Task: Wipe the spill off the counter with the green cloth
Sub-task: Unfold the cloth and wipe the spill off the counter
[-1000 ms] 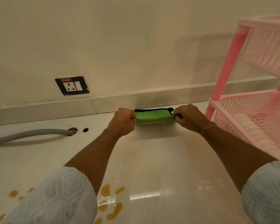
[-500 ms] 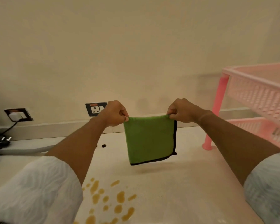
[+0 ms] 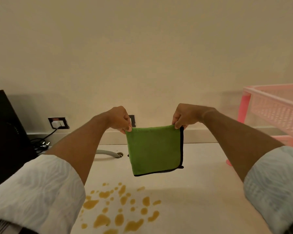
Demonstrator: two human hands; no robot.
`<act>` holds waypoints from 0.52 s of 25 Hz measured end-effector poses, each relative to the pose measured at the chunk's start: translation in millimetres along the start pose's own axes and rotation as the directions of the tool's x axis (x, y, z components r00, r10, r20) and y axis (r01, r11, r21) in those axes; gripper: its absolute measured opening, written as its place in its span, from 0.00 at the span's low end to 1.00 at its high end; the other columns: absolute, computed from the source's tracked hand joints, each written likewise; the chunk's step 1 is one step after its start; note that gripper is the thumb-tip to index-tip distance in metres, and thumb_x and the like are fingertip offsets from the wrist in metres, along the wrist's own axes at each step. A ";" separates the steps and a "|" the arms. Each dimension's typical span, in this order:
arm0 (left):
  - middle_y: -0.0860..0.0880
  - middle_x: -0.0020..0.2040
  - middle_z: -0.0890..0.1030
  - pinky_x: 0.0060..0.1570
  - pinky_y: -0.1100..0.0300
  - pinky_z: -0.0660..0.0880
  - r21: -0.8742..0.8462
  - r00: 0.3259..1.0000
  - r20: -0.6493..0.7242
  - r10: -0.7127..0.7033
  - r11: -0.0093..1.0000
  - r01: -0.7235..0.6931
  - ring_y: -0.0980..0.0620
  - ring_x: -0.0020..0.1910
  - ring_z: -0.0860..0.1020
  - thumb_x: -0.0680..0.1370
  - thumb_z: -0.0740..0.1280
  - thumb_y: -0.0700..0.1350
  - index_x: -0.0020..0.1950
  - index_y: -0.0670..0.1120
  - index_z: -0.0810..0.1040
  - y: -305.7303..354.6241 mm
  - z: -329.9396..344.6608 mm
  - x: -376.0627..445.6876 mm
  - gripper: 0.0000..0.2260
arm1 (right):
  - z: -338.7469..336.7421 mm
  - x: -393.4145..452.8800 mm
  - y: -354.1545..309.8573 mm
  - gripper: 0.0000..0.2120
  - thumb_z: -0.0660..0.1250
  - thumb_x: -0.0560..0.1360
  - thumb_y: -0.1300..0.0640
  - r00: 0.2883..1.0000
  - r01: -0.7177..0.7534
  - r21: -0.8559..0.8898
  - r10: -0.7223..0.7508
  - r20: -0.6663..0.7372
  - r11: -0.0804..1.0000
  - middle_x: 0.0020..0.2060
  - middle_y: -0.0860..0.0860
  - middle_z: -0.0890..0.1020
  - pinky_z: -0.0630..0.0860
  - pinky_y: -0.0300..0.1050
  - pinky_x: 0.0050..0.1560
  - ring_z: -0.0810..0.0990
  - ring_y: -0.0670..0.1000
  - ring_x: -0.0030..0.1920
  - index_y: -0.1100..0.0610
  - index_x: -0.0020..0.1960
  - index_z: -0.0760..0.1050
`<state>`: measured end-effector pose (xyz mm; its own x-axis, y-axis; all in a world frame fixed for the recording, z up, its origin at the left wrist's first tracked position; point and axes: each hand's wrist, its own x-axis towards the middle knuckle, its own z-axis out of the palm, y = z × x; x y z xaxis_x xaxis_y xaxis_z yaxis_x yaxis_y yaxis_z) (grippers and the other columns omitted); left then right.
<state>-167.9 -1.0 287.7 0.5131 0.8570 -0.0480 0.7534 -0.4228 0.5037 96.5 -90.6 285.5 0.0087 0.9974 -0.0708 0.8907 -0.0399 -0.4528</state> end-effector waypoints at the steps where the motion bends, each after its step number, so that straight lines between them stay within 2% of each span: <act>1: 0.42 0.41 0.85 0.35 0.65 0.82 -0.008 1.000 0.002 -0.013 1.000 0.013 0.49 0.38 0.84 0.70 0.74 0.32 0.42 0.36 0.83 -4.0 -5.0 -5.9 0.03 | 2.2 0.7 -8.3 0.07 0.70 0.71 0.66 1.000 0.004 -0.003 -0.004 0.005 1.000 0.43 0.57 0.86 0.83 0.43 0.49 0.85 0.51 0.40 0.63 0.48 0.83; 5: 0.40 0.41 0.84 0.35 0.64 0.82 -0.048 0.998 0.011 -0.061 0.997 0.062 0.48 0.39 0.84 0.70 0.73 0.31 0.41 0.35 0.82 -26.4 -20.0 -27.3 0.02 | 18.2 6.2 -39.8 0.07 0.69 0.71 0.67 0.999 0.018 -0.013 -0.017 0.035 1.000 0.44 0.58 0.86 0.83 0.46 0.51 0.86 0.56 0.45 0.64 0.48 0.83; 8: 0.40 0.41 0.84 0.34 0.64 0.82 -0.055 0.995 0.013 -0.095 0.994 0.096 0.47 0.39 0.84 0.70 0.73 0.31 0.43 0.34 0.82 -48.8 -26.2 -38.9 0.03 | 34.6 11.6 -61.4 0.07 0.69 0.71 0.67 0.999 0.027 -0.024 -0.026 0.045 0.999 0.42 0.57 0.85 0.82 0.42 0.47 0.85 0.53 0.42 0.64 0.48 0.83; 13: 0.40 0.41 0.84 0.33 0.66 0.81 -0.060 0.991 -0.010 -0.131 0.990 0.130 0.49 0.38 0.84 0.70 0.73 0.31 0.44 0.34 0.83 -102.0 -36.9 -54.1 0.04 | 68.8 24.8 -107.9 0.07 0.70 0.72 0.65 0.999 0.046 -0.093 -0.044 0.024 0.995 0.37 0.48 0.82 0.78 0.34 0.37 0.83 0.47 0.36 0.63 0.49 0.83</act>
<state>-287.8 6.6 270.8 0.4055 0.9081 -0.1049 0.7879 -0.2890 0.5437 -30.6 -65.6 271.4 -0.0411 0.9965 -0.0723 0.9287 0.0114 -0.3707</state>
